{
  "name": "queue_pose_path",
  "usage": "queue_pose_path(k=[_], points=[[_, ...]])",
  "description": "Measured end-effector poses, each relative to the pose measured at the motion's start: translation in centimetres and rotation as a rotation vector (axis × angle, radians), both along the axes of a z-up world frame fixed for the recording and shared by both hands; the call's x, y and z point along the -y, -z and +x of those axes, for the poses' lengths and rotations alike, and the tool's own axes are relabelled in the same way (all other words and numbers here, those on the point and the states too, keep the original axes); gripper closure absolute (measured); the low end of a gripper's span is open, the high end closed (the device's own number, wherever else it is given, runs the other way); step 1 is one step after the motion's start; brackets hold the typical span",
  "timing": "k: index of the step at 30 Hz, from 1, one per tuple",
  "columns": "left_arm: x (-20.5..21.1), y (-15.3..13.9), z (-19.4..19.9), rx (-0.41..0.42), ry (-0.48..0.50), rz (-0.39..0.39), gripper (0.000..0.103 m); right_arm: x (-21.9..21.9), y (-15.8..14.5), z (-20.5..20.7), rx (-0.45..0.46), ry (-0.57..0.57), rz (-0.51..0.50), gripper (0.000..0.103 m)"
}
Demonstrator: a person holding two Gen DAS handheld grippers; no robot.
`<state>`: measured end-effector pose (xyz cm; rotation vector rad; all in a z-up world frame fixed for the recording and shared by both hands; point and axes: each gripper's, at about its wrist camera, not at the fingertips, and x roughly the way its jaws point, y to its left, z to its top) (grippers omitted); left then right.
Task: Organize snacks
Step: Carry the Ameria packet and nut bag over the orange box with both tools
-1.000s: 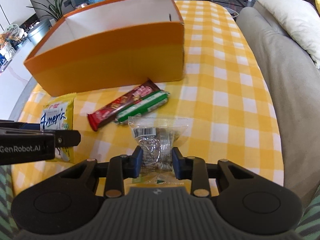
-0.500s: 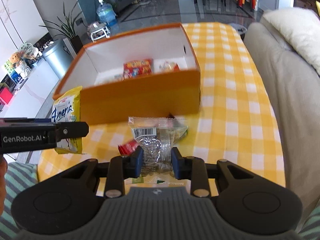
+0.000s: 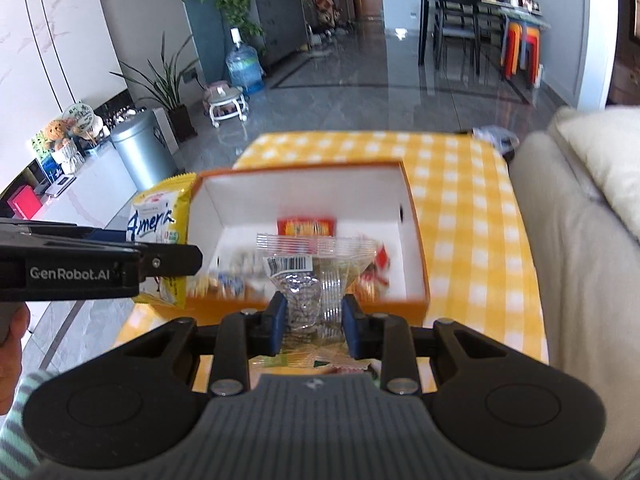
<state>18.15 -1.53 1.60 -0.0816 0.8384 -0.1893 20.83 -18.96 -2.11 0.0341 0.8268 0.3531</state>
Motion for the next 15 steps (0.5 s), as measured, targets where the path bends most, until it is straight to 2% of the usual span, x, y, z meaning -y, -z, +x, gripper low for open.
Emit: queue_pose_path(k=[4,9,15], points=[[-0.5,0.0,2.2,-0.016,0.003,0.001,0.044,-0.7,-0.8,2.5,0.025,-0.014,-0.02,0.077],[-0.9,1.4,5.0,-0.07,0.013,0.005,0.044,-1.9,-0.5,5.8,0.034,-0.034,-0.065,0.077],[-0.9,4.0,8.4,-0.14,0.031,0.044,0.044,-3.6,1.7,9.5,0.015,-0.088,-0.151,0.077]])
